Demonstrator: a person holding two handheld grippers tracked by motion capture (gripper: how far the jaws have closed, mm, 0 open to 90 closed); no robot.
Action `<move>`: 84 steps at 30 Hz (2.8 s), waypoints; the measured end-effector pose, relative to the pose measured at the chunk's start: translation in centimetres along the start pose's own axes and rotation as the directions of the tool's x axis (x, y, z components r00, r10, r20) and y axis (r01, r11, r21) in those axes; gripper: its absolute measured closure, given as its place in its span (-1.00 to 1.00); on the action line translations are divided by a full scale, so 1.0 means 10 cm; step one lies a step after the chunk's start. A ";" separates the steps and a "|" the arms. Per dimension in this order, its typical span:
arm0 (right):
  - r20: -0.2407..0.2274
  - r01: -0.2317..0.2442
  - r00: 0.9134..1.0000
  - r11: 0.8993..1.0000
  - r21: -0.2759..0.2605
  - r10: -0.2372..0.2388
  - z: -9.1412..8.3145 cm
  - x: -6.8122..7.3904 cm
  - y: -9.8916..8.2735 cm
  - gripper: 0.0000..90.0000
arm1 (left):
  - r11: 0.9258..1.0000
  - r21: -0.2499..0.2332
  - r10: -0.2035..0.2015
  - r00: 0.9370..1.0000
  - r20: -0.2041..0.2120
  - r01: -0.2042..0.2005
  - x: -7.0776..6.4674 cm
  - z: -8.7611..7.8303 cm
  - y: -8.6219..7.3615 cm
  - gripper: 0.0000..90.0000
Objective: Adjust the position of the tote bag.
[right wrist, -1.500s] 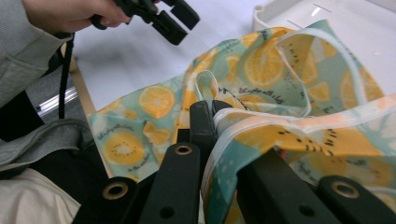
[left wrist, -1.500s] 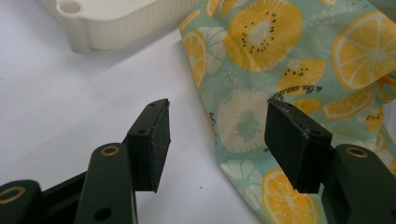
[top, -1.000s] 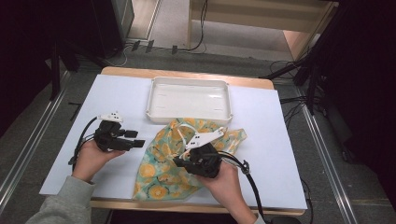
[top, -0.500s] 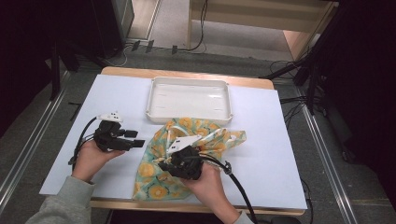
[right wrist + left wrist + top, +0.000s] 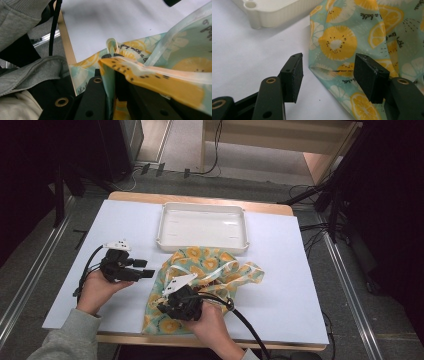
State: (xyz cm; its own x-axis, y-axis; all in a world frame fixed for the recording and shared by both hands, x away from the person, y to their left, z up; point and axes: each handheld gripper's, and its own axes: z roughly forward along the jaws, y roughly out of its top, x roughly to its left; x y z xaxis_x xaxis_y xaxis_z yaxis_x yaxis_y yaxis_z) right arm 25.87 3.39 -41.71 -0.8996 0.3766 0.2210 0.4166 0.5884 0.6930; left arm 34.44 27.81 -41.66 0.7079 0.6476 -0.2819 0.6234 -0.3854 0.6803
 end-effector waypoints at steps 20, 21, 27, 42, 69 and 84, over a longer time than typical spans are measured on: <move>-0.044 0.002 0.999 1.000 0.004 -0.002 0.28 0.02 0.03 0.97 | 1.000 0.000 0.003 1.000 0.000 -0.003 0.01 0.00 0.00 -0.08; -0.038 0.004 0.999 1.000 0.012 -0.003 0.29 0.01 0.03 0.97 | 1.000 -0.001 0.001 1.000 -0.001 -0.001 0.01 0.00 0.00 -0.08; -0.029 -0.004 1.000 1.000 0.013 0.004 0.24 -0.02 0.02 0.95 | 1.000 0.004 0.000 1.000 -0.003 0.000 0.01 0.01 0.00 -0.08; -0.027 -0.011 1.000 1.000 0.011 0.011 0.05 -0.05 -0.01 0.45 | 1.000 0.002 0.001 1.000 -0.002 -0.001 0.01 0.00 -0.01 -0.08; 0.023 -0.044 0.999 0.999 -0.027 0.044 -0.50 -0.16 -0.29 0.04 | 1.000 0.003 0.003 1.000 -0.005 -0.003 0.00 0.00 0.00 -0.08; 0.063 -0.091 0.994 0.994 -0.066 0.095 -0.91 -0.32 -0.52 0.00 | 1.000 0.002 0.002 1.000 -0.004 -0.002 0.00 0.00 0.00 -0.08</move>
State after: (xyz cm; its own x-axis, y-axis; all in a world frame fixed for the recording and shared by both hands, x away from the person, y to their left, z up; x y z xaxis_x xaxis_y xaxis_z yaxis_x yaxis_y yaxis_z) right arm 25.38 -7.38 -39.79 -0.8461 0.4749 0.2421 0.4868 0.5033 0.7140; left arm 34.45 27.83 -41.70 0.7078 0.6494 -0.2780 0.6228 -0.3881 0.6793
